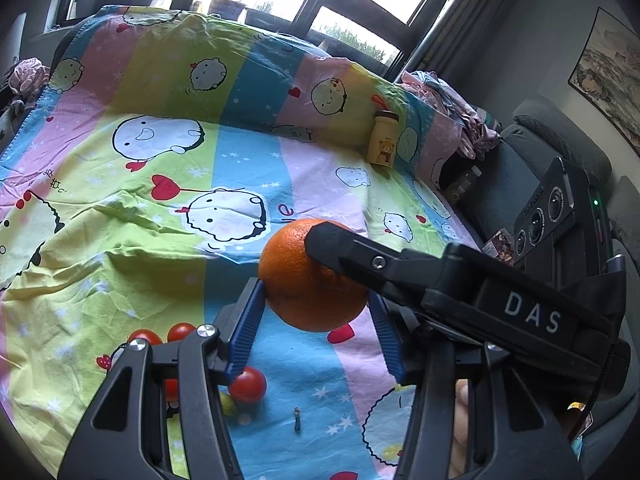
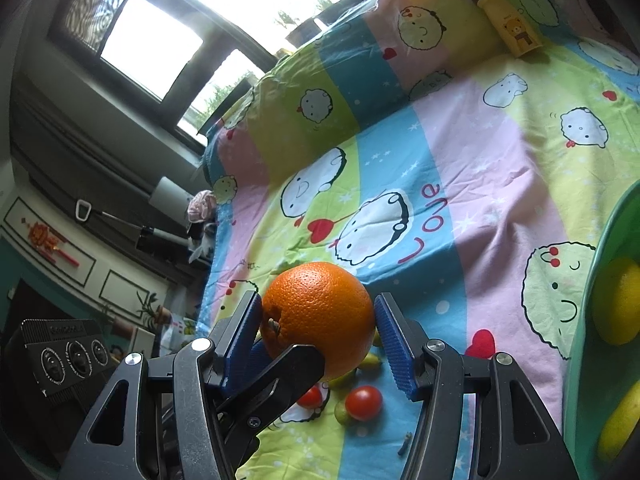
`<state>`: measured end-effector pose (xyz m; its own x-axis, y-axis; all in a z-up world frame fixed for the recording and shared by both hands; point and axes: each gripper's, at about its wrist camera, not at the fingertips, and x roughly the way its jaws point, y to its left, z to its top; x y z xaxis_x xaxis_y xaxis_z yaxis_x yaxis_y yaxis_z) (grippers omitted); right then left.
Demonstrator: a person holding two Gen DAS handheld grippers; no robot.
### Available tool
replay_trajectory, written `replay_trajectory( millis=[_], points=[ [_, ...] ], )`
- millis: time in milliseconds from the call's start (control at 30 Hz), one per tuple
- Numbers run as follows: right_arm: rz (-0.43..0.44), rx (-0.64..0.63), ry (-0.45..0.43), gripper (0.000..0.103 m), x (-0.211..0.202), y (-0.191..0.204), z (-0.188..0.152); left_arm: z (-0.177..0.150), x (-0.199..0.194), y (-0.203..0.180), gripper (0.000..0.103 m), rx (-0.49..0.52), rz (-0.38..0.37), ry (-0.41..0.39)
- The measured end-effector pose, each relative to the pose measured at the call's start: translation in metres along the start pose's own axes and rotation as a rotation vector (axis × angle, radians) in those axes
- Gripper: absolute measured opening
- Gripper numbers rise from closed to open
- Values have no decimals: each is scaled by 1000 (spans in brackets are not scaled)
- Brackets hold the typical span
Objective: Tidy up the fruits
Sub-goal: 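Lift the orange with the right gripper and carry it toward the bowl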
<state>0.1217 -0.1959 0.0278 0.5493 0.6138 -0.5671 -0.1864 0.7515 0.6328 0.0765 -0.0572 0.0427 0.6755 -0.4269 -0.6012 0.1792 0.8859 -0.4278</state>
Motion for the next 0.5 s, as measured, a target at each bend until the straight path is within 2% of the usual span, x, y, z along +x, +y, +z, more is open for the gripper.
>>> replay_trajectory(
  millis=[500],
  points=[
    [-33,-2,-41,61,-29,-2,1,0,-3,-23,52,32,-45,-2]
  ],
)
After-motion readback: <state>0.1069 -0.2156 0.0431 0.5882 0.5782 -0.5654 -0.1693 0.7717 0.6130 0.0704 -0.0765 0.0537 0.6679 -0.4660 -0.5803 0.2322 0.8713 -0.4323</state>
